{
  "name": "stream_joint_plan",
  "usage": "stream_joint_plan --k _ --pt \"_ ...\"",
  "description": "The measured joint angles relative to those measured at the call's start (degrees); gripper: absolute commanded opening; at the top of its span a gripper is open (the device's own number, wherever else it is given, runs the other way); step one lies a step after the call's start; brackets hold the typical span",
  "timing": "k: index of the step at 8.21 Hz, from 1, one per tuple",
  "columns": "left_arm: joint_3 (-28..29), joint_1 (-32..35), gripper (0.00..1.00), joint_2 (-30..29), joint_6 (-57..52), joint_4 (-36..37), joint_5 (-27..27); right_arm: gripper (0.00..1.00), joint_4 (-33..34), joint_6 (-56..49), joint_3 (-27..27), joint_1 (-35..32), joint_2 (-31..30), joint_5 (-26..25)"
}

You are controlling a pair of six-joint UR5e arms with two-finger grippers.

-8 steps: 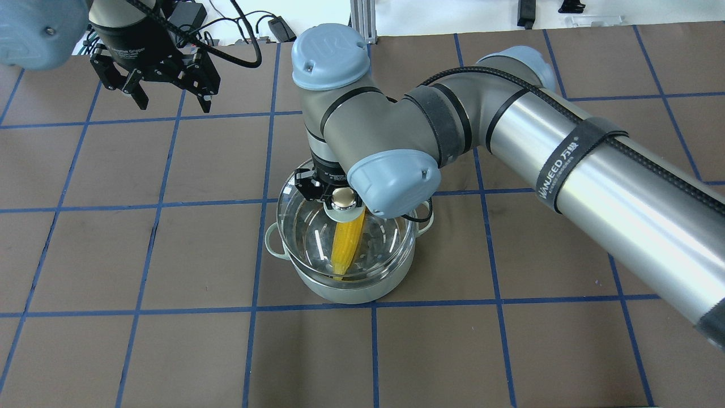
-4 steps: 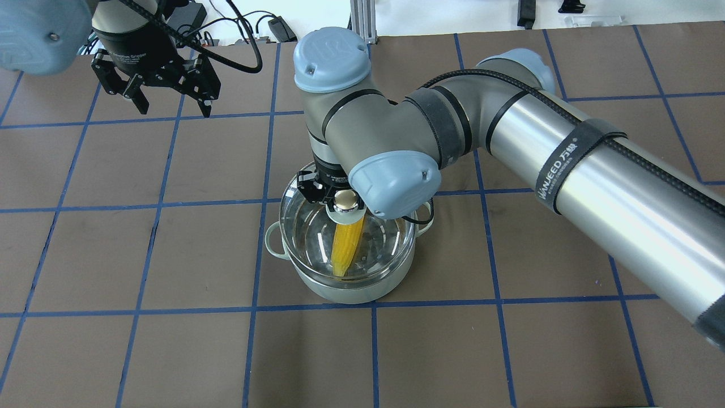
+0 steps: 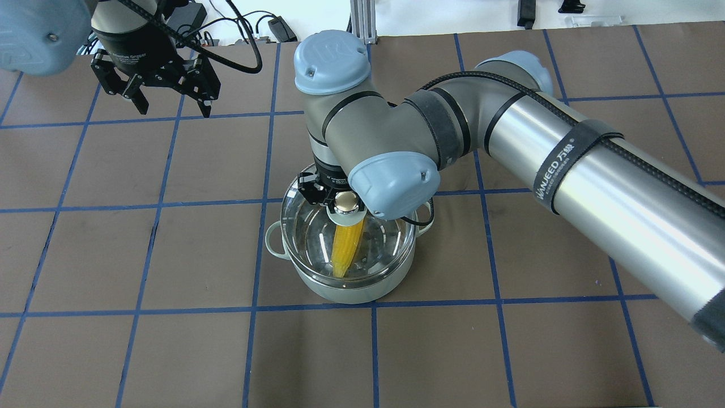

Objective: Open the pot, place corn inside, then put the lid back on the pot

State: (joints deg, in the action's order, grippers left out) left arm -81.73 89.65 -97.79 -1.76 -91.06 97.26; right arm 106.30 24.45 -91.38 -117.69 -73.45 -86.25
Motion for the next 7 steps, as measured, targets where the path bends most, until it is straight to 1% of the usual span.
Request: stream_joint_plan --k 7 --pt "0.0 -0.1 1.00 0.1 -0.8 0.0 0.0 0.00 -1.1 1.1 0.0 0.0 -0.1 0.3"
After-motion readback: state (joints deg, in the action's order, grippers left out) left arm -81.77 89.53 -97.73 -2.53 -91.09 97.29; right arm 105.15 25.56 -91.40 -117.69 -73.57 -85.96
